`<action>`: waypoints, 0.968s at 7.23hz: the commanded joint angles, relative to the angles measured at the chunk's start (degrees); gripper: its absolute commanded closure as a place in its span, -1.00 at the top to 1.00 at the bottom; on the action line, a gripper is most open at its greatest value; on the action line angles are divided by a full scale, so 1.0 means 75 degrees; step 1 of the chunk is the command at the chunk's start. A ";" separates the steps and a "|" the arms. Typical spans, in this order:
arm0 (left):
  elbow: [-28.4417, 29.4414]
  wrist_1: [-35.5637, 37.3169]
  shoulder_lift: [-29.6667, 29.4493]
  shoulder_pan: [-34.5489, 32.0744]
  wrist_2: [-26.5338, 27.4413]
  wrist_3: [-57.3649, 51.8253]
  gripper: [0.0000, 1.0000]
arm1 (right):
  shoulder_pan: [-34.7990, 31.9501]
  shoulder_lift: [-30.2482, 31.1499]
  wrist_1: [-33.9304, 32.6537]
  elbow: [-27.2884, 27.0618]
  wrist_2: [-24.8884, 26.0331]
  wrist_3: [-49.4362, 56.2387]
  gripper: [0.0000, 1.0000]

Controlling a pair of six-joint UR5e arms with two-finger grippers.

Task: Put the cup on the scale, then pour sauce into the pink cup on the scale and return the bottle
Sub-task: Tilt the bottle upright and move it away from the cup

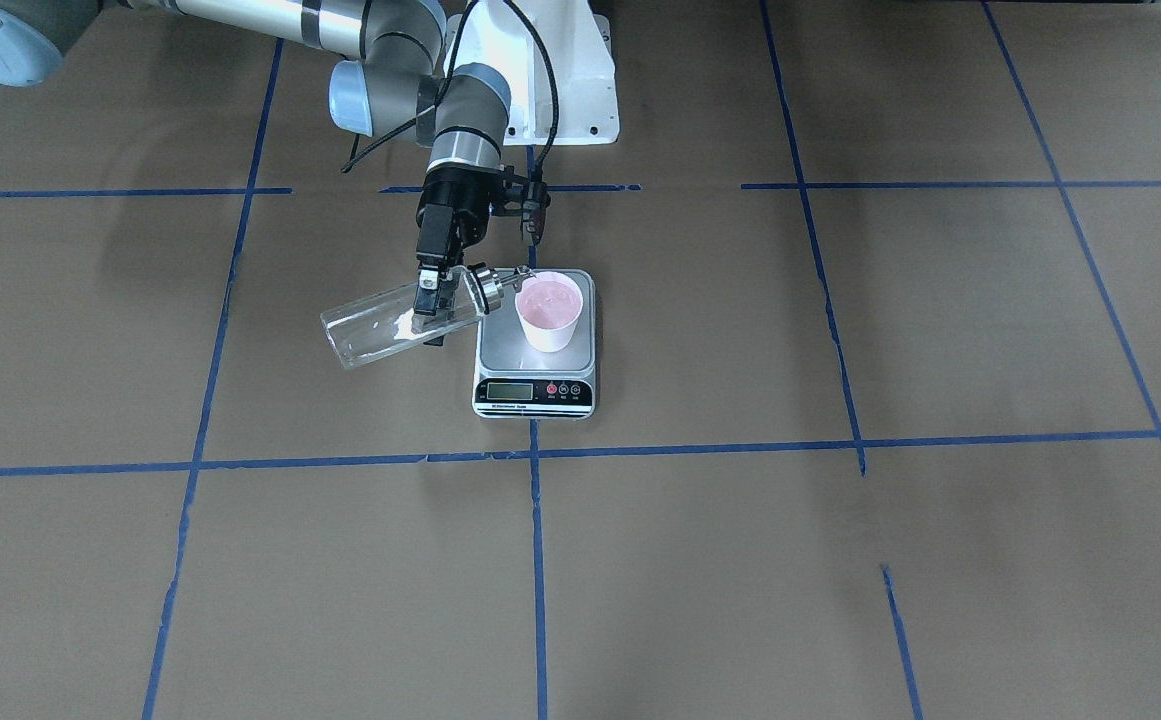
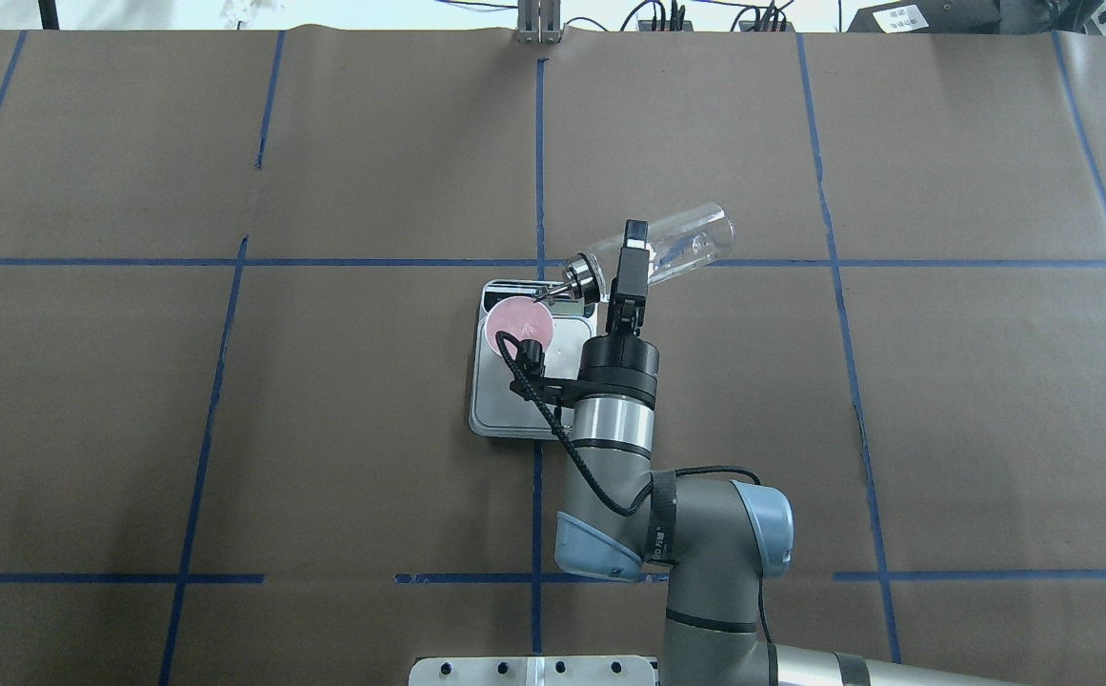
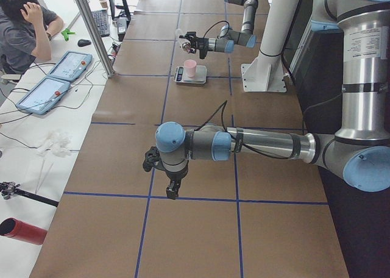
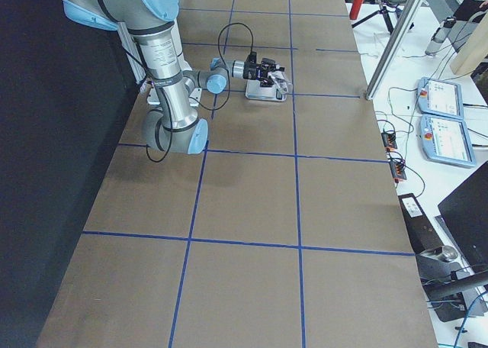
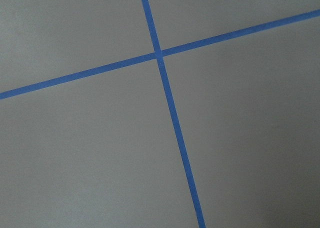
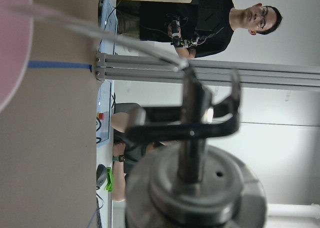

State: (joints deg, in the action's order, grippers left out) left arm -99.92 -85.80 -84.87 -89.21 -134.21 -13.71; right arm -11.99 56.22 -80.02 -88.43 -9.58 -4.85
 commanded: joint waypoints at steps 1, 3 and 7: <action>-0.0002 -0.0009 -0.0004 0.0000 0.0000 0.0000 1.00 | -0.0007 0.0133 0.1477 0.0013 -0.0828 -0.1675 -1.00; -0.0014 -0.0021 -0.0004 0.0000 0.0000 0.0000 1.00 | -0.0042 0.0191 0.3148 -0.0010 -0.1450 -0.4181 -1.00; -0.0002 -0.0032 -0.0039 0.0012 -0.0246 0.0012 1.00 | -0.0276 0.1138 0.6708 -0.0162 -0.3081 -0.5598 -1.00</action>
State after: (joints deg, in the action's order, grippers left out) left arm -99.98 -85.98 -85.07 -89.15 -135.89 -13.63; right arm -13.66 61.80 -33.96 -89.19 -29.89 -43.69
